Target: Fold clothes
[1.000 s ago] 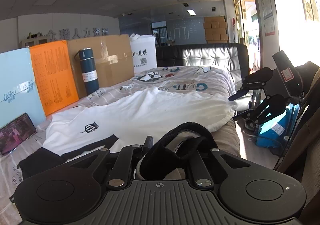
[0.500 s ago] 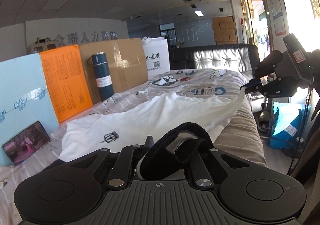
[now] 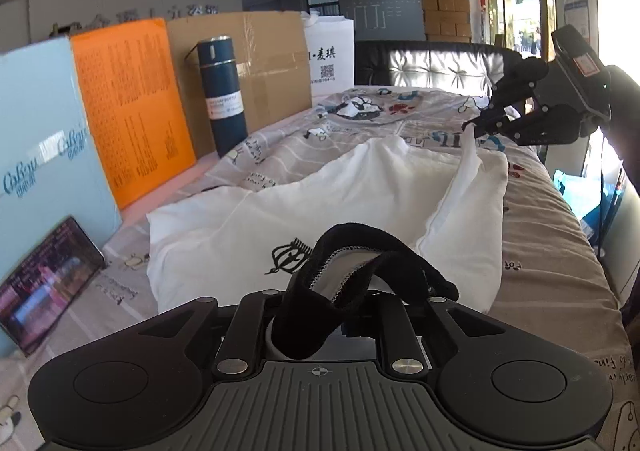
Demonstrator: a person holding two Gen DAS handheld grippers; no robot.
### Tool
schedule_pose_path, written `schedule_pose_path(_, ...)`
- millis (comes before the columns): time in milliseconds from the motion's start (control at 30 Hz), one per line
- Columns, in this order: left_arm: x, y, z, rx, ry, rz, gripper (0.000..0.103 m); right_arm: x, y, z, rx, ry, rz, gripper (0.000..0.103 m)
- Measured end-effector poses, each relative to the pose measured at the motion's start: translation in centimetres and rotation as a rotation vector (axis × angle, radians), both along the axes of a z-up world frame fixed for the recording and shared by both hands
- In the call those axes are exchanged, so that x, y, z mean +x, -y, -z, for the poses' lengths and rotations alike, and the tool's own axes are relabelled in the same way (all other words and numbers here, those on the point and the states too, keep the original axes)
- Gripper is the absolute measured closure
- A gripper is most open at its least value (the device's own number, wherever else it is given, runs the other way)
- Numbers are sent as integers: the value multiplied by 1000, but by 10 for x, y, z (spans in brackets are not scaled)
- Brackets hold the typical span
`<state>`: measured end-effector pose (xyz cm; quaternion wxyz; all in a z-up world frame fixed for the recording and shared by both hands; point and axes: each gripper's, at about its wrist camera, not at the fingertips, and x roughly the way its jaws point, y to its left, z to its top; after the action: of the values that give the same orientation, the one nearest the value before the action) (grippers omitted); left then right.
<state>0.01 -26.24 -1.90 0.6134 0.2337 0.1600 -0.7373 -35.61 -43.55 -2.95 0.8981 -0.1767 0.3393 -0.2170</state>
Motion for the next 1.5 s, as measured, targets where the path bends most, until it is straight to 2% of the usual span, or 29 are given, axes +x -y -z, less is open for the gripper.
schedule_pose_path(33,9,3,3,8,-36,-29,60,4,7,1,19,4,0,99)
schedule_pose_path(67,18,4,7,18,-77,-60,36,7,14,2,38,9,0,99)
schedule_pose_path(133,34,2,12,22,-151,-112,23,15,28,3,76,17,0,98)
schedule_pose_path(200,48,0,14,25,-195,-209,23,21,42,5,117,32,6,91)
schedule_pose_path(267,60,-3,14,24,-225,-311,23,13,52,4,168,110,65,71)
schedule_pose_path(367,65,-20,7,-9,-237,-400,24,-1,61,0,225,237,168,62)
schedule_pose_path(433,58,-38,0,-40,-255,-434,24,-10,62,-2,249,320,242,54)
schedule_pose_path(467,53,-49,-3,-58,-274,-441,24,-15,61,-4,266,371,286,43)
schedule_pose_path(567,28,-82,-5,-83,-326,-427,25,-34,51,-8,357,525,377,27)
schedule_pose_path(633,10,-103,-4,-96,-354,-411,25,-47,41,-7,431,616,449,22)
schedule_pose_path(767,-22,-132,5,-98,-387,-375,25,-70,21,1,596,725,595,20)
schedule_pose_path(900,-45,-140,15,-53,-367,-316,25,-76,-2,7,630,720,643,20)
schedule_pose_path(1000,-55,-136,22,-11,-323,-297,26,-73,-3,17,699,721,661,20)
schedule_pose_path(1133,-58,-127,25,-16,-322,-254,26,-69,-3,29,792,723,674,20)
schedule_pose_path(1200,-52,-121,27,-21,-355,-247,27,-65,-1,31,819,730,657,20)
schedule_pose_path(1233,-49,-120,27,-25,-381,-248,31,-63,0,32,839,738,648,21)
schedule_pose_path(1267,-45,-120,28,-32,-409,-251,57,-62,2,33,862,745,644,21)
schedule_pose_path(1300,-40,-120,29,-36,-429,-265,74,-60,4,34,884,752,641,22)
schedule_pose_path(1333,-36,-121,30,-35,-439,-289,97,-58,6,36,904,758,640,23)
schedule_pose_path(1367,-33,-122,30,-38,-443,-312,101,-57,7,37,911,767,647,28)
schedule_pose_path(1433,-30,-127,30,-56,-429,-349,102,-54,8,38,901,769,680,47)
schedule_pose_path(1467,-30,-130,26,-79,-409,-358,102,-52,9,38,888,762,699,64)
schedule_pose_path(1500,-30,-132,22,-104,-384,-363,102,-49,9,40,869,752,721,74)
